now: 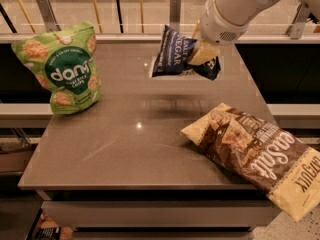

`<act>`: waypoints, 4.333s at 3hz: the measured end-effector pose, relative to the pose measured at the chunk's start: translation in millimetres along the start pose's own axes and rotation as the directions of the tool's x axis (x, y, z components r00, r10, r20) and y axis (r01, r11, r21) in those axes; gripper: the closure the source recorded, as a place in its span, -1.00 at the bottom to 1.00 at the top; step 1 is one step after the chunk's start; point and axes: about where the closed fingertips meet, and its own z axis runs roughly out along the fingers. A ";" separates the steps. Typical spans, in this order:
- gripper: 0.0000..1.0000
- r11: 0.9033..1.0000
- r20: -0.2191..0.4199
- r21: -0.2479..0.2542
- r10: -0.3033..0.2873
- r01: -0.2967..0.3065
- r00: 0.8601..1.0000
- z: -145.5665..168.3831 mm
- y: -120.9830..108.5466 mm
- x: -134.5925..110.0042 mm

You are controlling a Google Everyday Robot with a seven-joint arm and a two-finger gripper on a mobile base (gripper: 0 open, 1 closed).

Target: Move blue chip bag near green rice chip bag

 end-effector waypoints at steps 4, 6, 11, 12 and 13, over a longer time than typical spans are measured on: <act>1.00 0.966 0.074 -0.223 -0.121 0.134 0.990 81.5 44.7 -64.1; 1.00 0.933 0.134 -0.297 -0.169 0.203 0.976 113.1 64.4 -104.6; -0.73 0.913 0.152 -0.333 -0.197 0.238 0.969 130.2 73.8 -123.7; -1.00 0.912 0.153 -0.334 -0.198 0.239 0.968 131.1 74.5 -124.2; -1.00 0.912 0.153 -0.334 -0.198 0.239 0.968 131.2 74.5 -124.2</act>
Offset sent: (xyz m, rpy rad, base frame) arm -0.0119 0.0593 -0.0590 -0.0392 0.1556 0.1694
